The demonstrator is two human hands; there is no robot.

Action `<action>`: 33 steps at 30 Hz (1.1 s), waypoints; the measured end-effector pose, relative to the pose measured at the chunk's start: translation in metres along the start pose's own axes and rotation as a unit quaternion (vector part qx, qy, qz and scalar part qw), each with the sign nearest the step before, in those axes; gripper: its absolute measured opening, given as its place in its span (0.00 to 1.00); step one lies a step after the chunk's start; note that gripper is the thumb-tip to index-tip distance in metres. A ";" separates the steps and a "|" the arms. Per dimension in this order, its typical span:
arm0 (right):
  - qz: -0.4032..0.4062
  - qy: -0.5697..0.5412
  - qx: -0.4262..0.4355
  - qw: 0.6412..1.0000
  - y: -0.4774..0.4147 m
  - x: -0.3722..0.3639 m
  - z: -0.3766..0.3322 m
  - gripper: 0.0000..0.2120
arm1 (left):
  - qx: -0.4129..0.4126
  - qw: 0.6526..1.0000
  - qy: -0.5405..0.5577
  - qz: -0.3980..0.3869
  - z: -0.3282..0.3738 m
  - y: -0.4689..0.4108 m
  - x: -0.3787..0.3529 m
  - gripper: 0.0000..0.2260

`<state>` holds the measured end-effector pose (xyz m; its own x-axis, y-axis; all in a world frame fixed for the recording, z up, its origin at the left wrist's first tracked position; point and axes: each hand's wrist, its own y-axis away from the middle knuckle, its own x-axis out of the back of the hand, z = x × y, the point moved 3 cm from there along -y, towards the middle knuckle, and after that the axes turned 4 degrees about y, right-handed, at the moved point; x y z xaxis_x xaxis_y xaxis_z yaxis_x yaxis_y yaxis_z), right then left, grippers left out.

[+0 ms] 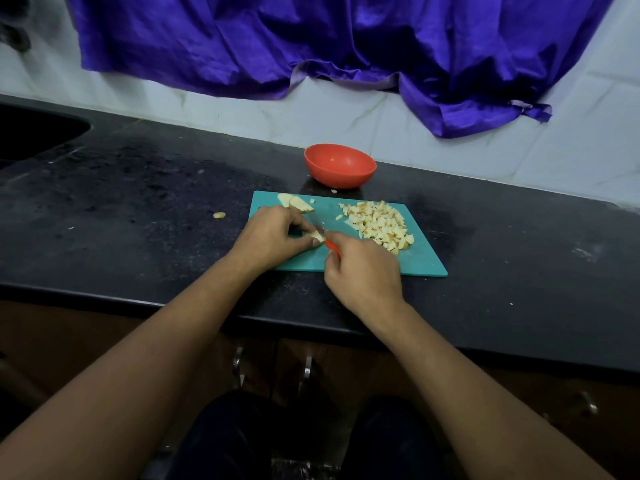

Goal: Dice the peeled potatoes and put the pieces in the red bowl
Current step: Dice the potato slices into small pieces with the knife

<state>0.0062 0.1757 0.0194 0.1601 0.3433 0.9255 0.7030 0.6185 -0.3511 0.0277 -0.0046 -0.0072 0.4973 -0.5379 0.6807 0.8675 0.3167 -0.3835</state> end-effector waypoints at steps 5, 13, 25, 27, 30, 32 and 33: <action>-0.034 0.066 0.027 0.997 0.001 -0.001 -0.003 0.22 | -0.009 1.000 -0.004 -0.001 0.002 0.001 0.000 0.09; -0.051 0.061 0.065 0.995 0.014 0.003 0.011 0.22 | 0.003 1.000 -0.021 0.007 0.001 -0.001 -0.001 0.10; 0.003 -0.074 -0.033 0.997 0.008 0.008 0.023 0.21 | 0.007 1.000 0.006 0.003 -0.001 0.003 0.001 0.13; -0.005 -0.058 -0.018 0.998 0.005 0.006 0.010 0.21 | 0.008 1.000 0.008 0.009 -0.001 0.003 0.001 0.12; -0.012 -0.047 -0.011 0.999 0.004 0.001 0.002 0.20 | 0.013 1.000 0.015 0.019 -0.001 0.004 0.002 0.10; -0.015 -0.036 -0.008 0.999 0.004 0.000 0.000 0.20 | 0.009 1.000 0.017 0.022 0.001 0.005 0.003 0.09; -0.016 -0.029 -0.005 0.999 0.004 -0.001 -0.001 0.20 | 0.007 1.000 0.016 0.021 0.001 0.005 0.003 0.08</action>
<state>0.0096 0.1772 0.0175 0.0969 0.3648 0.9260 0.7134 0.6233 -0.3202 0.0334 -0.0034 -0.0064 0.5343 -0.5480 0.6436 0.8453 0.3510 -0.4028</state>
